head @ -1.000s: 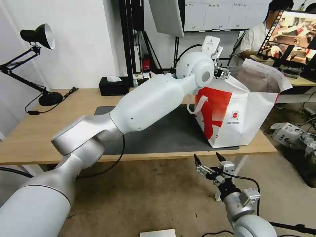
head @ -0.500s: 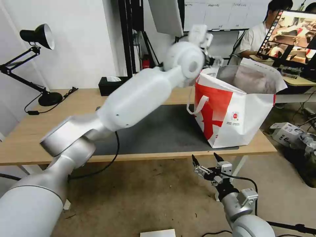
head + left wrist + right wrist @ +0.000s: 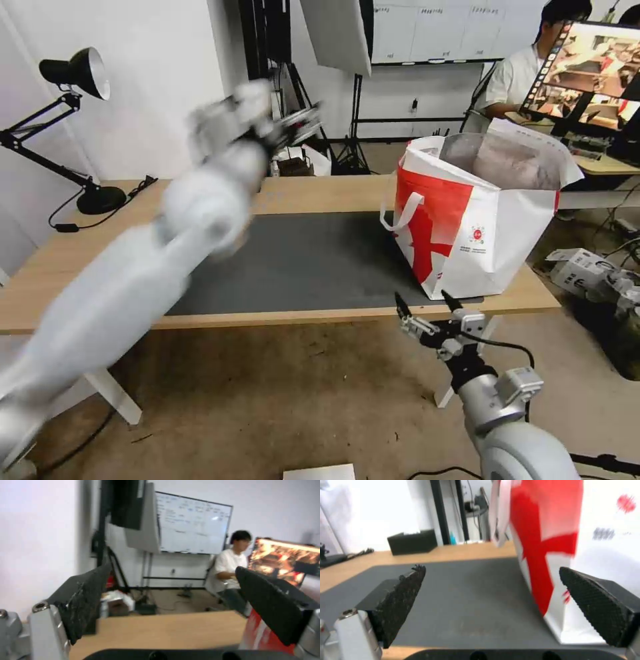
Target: Pick up the trash from the table and place it into the takeout bag.
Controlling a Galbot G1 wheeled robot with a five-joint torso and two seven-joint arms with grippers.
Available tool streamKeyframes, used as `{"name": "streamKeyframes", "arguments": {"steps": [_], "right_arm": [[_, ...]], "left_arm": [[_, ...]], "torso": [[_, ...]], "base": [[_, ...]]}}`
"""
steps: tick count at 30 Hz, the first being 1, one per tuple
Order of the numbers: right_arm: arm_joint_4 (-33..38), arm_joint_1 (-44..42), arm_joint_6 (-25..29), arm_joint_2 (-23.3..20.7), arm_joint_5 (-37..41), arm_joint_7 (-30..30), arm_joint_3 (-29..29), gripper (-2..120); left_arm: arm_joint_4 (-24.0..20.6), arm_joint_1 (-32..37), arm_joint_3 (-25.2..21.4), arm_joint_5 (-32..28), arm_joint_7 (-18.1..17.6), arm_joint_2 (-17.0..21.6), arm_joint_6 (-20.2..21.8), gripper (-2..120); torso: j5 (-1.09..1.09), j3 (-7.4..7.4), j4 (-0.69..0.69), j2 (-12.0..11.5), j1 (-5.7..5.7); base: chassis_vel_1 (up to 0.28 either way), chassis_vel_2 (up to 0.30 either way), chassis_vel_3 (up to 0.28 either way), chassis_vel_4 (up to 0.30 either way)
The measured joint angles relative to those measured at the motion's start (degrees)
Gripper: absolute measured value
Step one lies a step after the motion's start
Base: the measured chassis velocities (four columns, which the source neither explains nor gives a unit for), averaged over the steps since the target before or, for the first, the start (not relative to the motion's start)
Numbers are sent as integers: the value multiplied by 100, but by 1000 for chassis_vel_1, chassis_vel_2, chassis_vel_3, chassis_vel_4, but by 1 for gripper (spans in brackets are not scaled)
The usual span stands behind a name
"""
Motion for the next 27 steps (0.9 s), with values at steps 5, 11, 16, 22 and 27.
{"name": "streamKeyframes", "arguments": {"steps": [5,11,16,22,27], "right_arm": [[387,-551,18,197,-37,-29,666,100],[773,-811,-35,108,-120,-149,1128,100],[1027,-1043,8,222,-564,-335,1240,100],[1086,-1484,320,608,-1452,-483,1103,100],[1086,-1676,557,861,-1981,-638,921,100]], "left_arm": [[-470,1319,-642,729,293,-2,-219,100],[-1519,4763,-2994,2313,1149,-1094,-607,100],[-1693,6654,-3911,3497,2054,-2568,-1356,100],[-1680,7658,-4065,4338,3013,-3806,-2244,100],[-1662,8043,-3569,4453,3190,-4161,-2499,100]], "torso": [[-1,0,-26,1,0],[4,0,-6,1,0],[7,0,-9,1,-1],[7,0,-12,0,0],[7,0,-12,1,0]], "base": [[0,0,0,0],[-8,-10,-21,-9],[0,0,0,0],[0,0,0,0],[0,0,0,0]]}}
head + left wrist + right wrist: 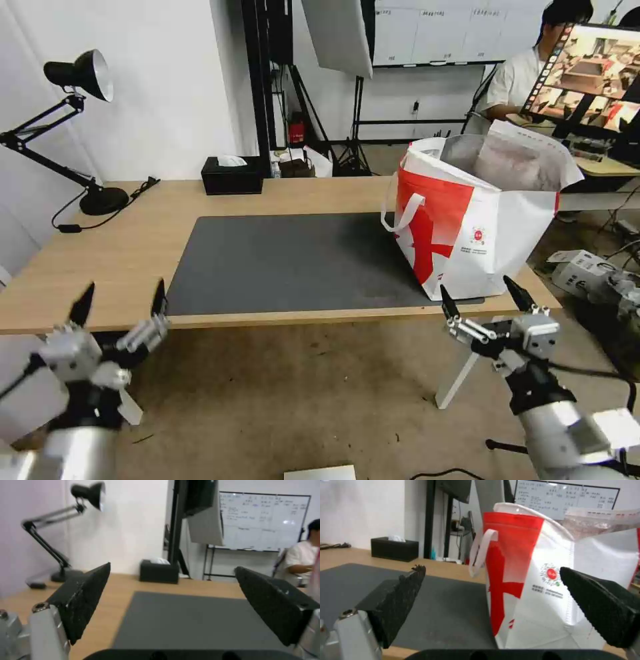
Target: Pick up the trash from the table and place it into the takeout bag.
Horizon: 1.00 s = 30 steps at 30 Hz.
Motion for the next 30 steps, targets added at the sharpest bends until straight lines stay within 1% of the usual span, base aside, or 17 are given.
{"name": "streamKeyframes", "arguments": {"steps": [1,2,3,5,6,8,10,12,16,30], "right_arm": [[0,-10,14,34,-63,0,-54,100],[-1,-15,33,107,-222,-1,-183,100],[-1,-15,33,107,-222,-1,-183,100],[-4,10,58,201,-478,-1,-336,100],[-4,10,58,201,-478,-1,-336,100],[-9,25,70,251,-563,9,-397,100],[-10,25,72,259,-579,25,-407,100],[-13,23,73,267,-639,89,-419,100],[-15,23,73,267,-651,113,-422,100],[-22,28,69,258,-634,122,-420,100]], "left_arm": [[2,23,89,16,-1,-18,-12,100],[8,56,357,78,-117,-24,-29,100],[8,56,357,78,-117,-24,-29,100],[16,58,694,270,-403,101,-35,100],[16,58,694,270,-403,101,-35,100],[22,71,932,515,-538,150,-36,100],[23,88,995,597,-570,152,-36,100],[27,113,1120,761,-675,159,-25,100],[32,107,1154,806,-726,167,-5,100],[37,74,1149,782,-736,180,18,100]], "torso": [[-1,0,0,0,0],[0,1,0,-1,1],[0,1,0,-1,1],[-1,1,0,-1,2],[-1,1,0,-1,2],[-2,0,0,-1,1],[-1,1,0,-1,1],[-1,1,1,-1,1],[-1,1,1,-1,2],[-1,1,1,-1,2]], "base": [[0,0,0,0],[0,0,0,0],[0,0,0,0],[0,0,0,0],[0,0,0,0],[0,0,0,0],[0,0,0,0],[0,0,0,0],[0,0,0,0],[0,0,0,0]]}}
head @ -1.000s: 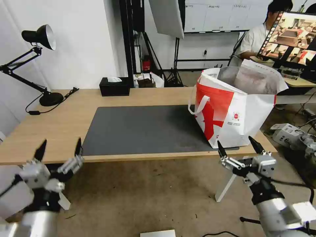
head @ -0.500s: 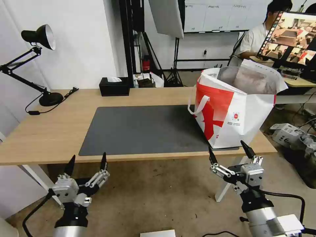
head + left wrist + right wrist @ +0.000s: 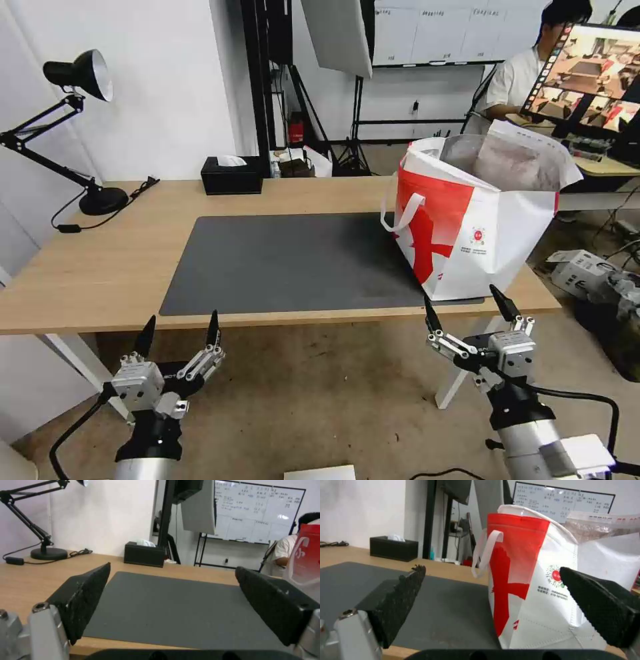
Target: Pick up the trash from the table and place it into the takeout bag.
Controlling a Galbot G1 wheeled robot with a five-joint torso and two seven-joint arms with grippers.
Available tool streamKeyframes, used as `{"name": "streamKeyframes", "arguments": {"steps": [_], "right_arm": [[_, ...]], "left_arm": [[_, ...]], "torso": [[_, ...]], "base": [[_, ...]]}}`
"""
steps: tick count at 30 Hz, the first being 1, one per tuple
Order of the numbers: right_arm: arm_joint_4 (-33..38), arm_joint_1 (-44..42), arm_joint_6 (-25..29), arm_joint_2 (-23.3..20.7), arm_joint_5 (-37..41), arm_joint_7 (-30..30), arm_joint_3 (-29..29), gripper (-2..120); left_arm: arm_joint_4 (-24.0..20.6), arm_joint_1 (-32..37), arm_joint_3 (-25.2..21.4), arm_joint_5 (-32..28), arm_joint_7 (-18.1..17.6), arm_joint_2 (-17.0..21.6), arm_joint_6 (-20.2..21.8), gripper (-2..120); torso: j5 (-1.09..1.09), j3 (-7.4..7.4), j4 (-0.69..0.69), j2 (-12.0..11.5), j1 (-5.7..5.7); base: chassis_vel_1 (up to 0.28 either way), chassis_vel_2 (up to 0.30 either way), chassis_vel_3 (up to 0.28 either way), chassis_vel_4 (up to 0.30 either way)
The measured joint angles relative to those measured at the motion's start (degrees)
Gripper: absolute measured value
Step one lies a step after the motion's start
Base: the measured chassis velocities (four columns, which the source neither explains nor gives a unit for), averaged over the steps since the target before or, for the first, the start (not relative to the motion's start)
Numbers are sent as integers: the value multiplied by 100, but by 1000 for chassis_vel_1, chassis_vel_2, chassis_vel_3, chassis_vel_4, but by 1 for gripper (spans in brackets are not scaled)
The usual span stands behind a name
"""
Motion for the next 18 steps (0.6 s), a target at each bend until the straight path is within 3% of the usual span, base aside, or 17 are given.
{"name": "streamKeyframes", "arguments": {"steps": [18], "right_arm": [[-3,2,-7,-3,13,4,5,100]], "left_arm": [[0,-11,-4,-17,-2,7,12,100]], "torso": [[0,0,0,0,0]], "base": [[0,0,0,0]]}}
